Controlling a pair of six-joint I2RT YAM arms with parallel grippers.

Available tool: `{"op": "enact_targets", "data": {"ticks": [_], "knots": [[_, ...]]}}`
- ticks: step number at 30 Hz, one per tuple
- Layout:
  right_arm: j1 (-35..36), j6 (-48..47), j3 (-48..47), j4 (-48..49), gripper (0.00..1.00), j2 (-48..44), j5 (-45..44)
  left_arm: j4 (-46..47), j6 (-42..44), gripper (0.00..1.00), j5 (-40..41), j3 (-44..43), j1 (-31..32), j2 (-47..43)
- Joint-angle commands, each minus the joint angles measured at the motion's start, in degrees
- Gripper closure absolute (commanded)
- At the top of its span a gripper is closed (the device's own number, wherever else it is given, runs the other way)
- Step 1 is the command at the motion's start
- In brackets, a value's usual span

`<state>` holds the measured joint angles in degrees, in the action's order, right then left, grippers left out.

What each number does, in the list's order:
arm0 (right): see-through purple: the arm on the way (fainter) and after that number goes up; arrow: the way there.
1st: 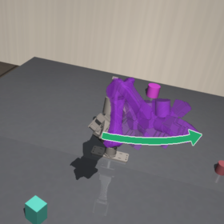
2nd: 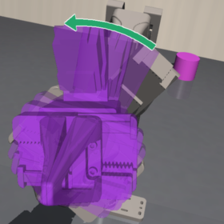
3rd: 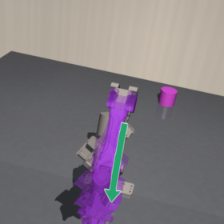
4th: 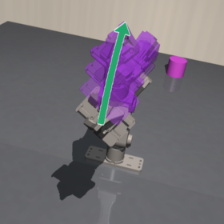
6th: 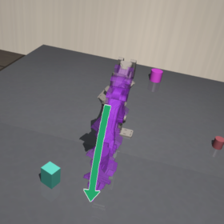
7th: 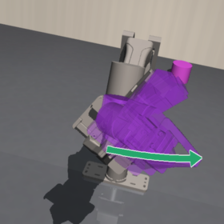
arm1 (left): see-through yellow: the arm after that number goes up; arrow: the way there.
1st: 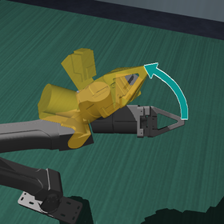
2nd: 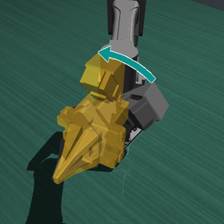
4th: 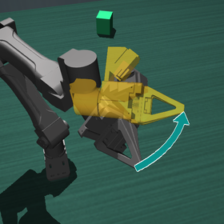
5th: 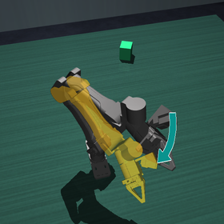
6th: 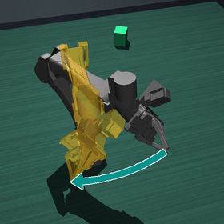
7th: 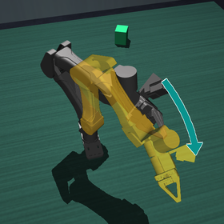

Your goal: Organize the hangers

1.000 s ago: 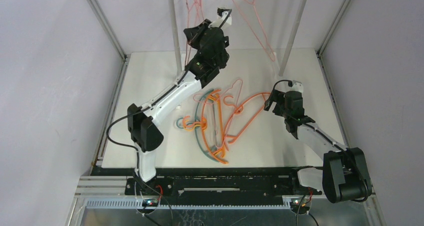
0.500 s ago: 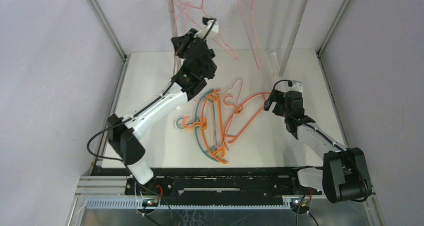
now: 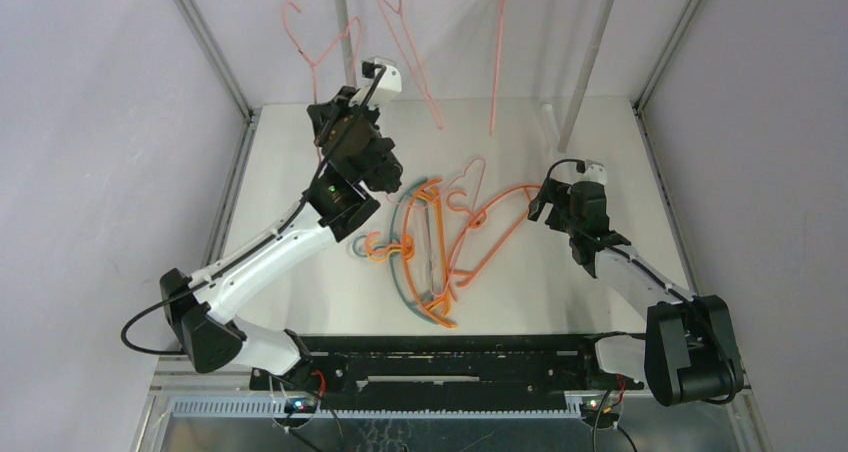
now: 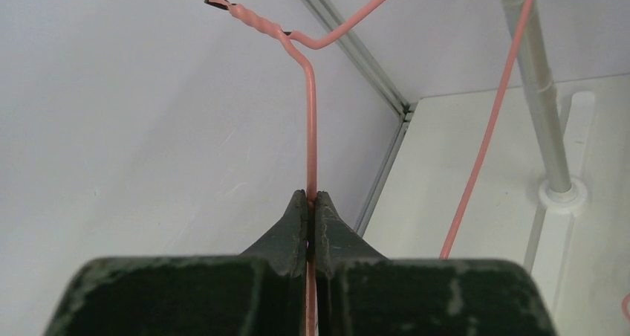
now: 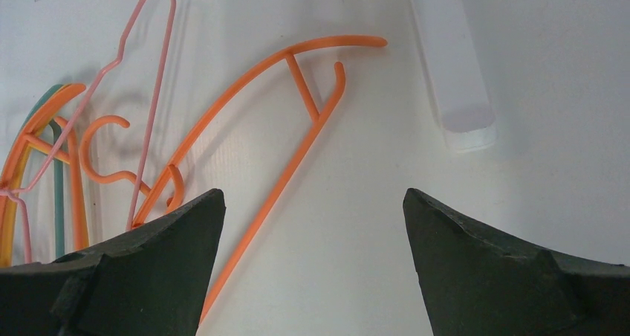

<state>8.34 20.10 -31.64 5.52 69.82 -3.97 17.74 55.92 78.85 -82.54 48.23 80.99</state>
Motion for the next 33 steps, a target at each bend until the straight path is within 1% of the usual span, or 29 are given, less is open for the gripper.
{"op": "enact_targets", "data": {"ticks": [1, 5, 9, 14, 17, 20, 24, 28, 33], "knots": [[-0.29, 0.73, -2.64, 1.83, 0.02, -0.73, 0.35, 2.06, -0.52, 1.0, 2.57, 1.61, 0.46, -4.29], [-0.3, 0.73, -2.65, 1.78, 0.03, -0.97, 0.53, 6.84, 1.01, 1.0, 1.1, 1.38, 0.54, -4.19], [-0.42, 0.73, -2.66, 1.36, 0.02, -1.4, 0.46, 14.24, 7.08, 1.0, -0.87, -1.27, 0.48, -0.46], [-0.59, 0.64, -2.64, 1.36, 0.02, -1.23, 0.58, 17.67, 13.14, 1.0, -3.61, -10.16, 0.34, 8.52], [-0.8, 0.57, -2.64, 1.29, 0.02, -1.21, 0.97, 17.78, 15.4, 1.0, -5.26, -16.44, -0.18, 13.99], [-1.06, 0.64, -2.64, 1.03, 0.02, -1.55, 1.14, 17.11, 16.57, 1.0, -6.25, -21.68, -0.49, 18.35], [-1.26, 0.69, -2.64, 1.13, 0.02, -1.43, 1.53, 10.0, 11.99, 1.0, -8.0, -25.41, -0.86, 20.63], [-1.36, 0.82, -2.68, 1.51, 0.03, -0.77, 2.46, 7.19, 9.54, 1.0, -8.93, -26.63, -2.17, 21.61], [-1.37, 0.74, -2.69, 1.77, 0.03, -0.16, 2.68, -2.91, 0.84, 1.0, -12.11, -29.16, -3.84, 21.09]]}}
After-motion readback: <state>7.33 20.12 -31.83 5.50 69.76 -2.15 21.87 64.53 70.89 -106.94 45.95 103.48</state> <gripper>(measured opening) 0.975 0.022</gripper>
